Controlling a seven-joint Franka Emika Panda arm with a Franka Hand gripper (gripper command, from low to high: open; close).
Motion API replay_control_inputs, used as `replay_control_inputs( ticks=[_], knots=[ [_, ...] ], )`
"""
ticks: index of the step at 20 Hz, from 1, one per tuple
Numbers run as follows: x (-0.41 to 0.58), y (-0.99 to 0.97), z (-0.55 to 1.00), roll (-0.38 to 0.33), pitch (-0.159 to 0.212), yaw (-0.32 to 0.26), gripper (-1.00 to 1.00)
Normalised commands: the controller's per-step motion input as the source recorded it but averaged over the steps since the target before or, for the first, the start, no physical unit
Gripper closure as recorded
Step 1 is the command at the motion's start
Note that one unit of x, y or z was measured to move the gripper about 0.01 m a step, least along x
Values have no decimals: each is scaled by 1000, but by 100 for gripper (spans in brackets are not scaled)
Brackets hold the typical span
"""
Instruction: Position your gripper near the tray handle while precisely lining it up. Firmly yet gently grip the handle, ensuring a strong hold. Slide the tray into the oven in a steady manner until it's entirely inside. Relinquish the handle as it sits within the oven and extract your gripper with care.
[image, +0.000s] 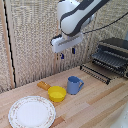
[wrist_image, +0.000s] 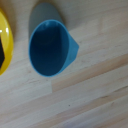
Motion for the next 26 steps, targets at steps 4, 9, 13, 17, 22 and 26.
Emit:
replay_control_inputs(
  ticks=[4, 9, 13, 17, 22, 26],
  knots=[
    [-9, -439, 0, -314, -19, 95, -100],
    [0, -461, 0, -310, -19, 90, -100],
    [-8, -449, 0, -311, -34, 96, -100],
    [0, -475, -62, -316, -22, 90, -100],
    [13, -443, -157, -330, -3, 77, -100],
    [104, -460, -261, -293, 0, 65, -100]
  ],
)
